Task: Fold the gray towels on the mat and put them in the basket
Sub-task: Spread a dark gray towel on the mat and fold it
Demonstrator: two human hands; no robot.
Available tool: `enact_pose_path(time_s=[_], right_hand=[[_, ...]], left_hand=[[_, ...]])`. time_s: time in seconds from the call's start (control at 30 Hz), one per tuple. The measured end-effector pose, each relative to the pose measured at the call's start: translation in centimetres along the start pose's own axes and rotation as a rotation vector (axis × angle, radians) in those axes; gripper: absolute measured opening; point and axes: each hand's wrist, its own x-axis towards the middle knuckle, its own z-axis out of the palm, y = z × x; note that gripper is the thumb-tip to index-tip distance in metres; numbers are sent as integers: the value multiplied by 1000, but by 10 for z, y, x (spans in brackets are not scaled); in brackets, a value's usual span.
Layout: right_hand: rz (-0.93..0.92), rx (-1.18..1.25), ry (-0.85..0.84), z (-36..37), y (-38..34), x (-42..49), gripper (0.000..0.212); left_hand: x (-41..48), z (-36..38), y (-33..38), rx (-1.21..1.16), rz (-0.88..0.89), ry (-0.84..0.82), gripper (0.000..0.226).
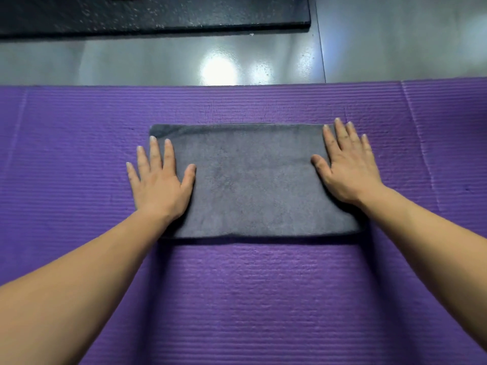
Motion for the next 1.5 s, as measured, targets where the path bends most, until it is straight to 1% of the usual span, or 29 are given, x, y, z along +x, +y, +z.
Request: enact_pose_path(time_s=[0.07, 0.1, 0.13, 0.17, 0.2, 0.23, 0.27, 0.3, 0.33, 0.4, 0.5, 0.63, 0.73, 0.83, 0.97, 1.03, 1.17, 1.2, 1.3, 1.33, 1.4, 1.5], right_hand=[[9, -32, 40, -4, -7, -4, 81], [-16, -28, 107, -6, -15, -9, 75], [-75, 6, 193, -8, -26, -17, 63], [-165, 76, 274, -9, -40, -27, 48], [-264, 181, 322, -7, -52, -40, 35], [-361, 296, 312, -4, -63, -53, 25], [-441, 374, 268, 0, -71, -68, 19], [-490, 408, 212, 6, -75, -82, 18], [-508, 411, 169, 13, -74, -94, 19], [-480, 396, 138, 24, -63, -111, 25], [-442, 427, 151, 29, -44, -120, 33], [-410, 419, 160, 26, -31, -117, 39], [-421, 394, 169, 26, -27, -115, 33], [-424, 376, 187, 26, -28, -114, 25], [-432, 358, 196, 24, -30, -114, 18], [-436, 344, 191, 20, -30, -114, 21], [-447, 334, 180, 7, -31, -114, 27], [-443, 344, 186, 0, -32, -113, 28], [-399, 382, 222, -24, -37, -104, 32], [-376, 385, 234, -33, -38, -99, 31], [-331, 368, 241, -49, -40, -84, 26], [-290, 301, 231, -69, -40, -52, 23]], left_hand=[[-4, -1, -8, 42, 25, 7, 78], [-9, -1, -10, 46, 84, 46, 73], [-17, -2, -10, 17, 199, 95, 68], [-28, -4, -9, -34, 364, 129, 62], [-40, -5, -8, -83, 544, 139, 57], [-52, -4, -8, -122, 690, 133, 51], [-61, -3, -9, -141, 778, 109, 46], [-68, -2, -11, -147, 812, 78, 44], [-72, 1, -13, -149, 814, 53, 43], [-76, 6, -19, -125, 816, 30, 44], [-72, 8, -27, -80, 867, 22, 44], [-62, -4, -30, -106, 897, 30, 37], [-59, -11, -30, -95, 907, -9, 32], [-58, -14, -31, -160, 866, -68, 39], [-60, -12, -29, -209, 798, -87, 44], [-60, -12, -29, -207, 824, -78, 39], [-52, -27, -28, -123, 955, -97, 16], [-48, -34, -27, -104, 955, -119, 18], [-34, -59, -22, -121, 871, -175, 31], [-27, -67, -21, -136, 842, -178, 33], [-13, -82, -15, -153, 772, -155, 28], [13, -96, 2, -93, 651, -60, 18]])
